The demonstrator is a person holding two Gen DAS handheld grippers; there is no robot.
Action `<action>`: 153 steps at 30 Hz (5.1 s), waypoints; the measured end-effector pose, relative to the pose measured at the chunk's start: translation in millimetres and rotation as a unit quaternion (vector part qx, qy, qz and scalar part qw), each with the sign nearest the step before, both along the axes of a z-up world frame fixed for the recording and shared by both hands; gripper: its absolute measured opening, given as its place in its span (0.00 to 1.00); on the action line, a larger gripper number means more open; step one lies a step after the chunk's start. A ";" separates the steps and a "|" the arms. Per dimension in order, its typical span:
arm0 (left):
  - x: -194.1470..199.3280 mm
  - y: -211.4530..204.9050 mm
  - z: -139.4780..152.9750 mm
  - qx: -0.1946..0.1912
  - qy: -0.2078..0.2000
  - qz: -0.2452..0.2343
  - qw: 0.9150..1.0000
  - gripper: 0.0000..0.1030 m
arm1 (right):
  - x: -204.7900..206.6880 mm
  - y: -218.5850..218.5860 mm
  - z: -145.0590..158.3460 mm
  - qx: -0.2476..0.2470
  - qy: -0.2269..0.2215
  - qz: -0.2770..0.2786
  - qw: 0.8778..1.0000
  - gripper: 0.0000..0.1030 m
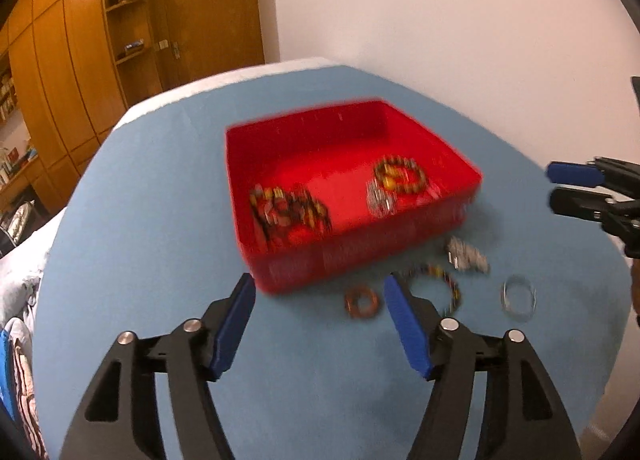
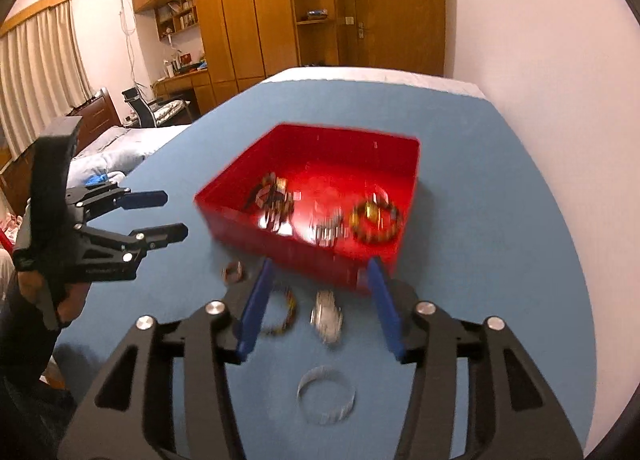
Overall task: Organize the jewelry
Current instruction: 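Withdraw both grippers and lower the left gripper onto the wooden ring, then grasp the wooden ring with the left gripper while the right gripper grasps the silver bangle, then carry the ring and bangle over the red box with both grippers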
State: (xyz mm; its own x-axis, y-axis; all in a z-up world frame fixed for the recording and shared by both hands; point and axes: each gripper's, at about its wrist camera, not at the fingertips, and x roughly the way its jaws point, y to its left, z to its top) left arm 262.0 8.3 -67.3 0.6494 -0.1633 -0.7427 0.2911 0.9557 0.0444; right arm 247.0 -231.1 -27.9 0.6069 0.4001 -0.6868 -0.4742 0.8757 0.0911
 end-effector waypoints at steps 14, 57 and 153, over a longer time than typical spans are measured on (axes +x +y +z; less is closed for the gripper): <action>11.8 -7.7 -67.9 0.011 0.067 -0.013 0.998 0.68 | -50.2 -12.9 -76.9 -0.010 0.074 -0.039 0.996 0.62; 41.4 -23.5 -71.0 -0.004 0.050 -0.002 0.999 0.28 | -29.4 -5.9 -97.0 -0.039 0.084 -0.030 0.995 0.64; 150.3 -13.8 28.2 0.008 -0.015 0.019 1.000 0.28 | 145.5 68.3 -0.2 -0.068 0.029 0.049 0.996 0.47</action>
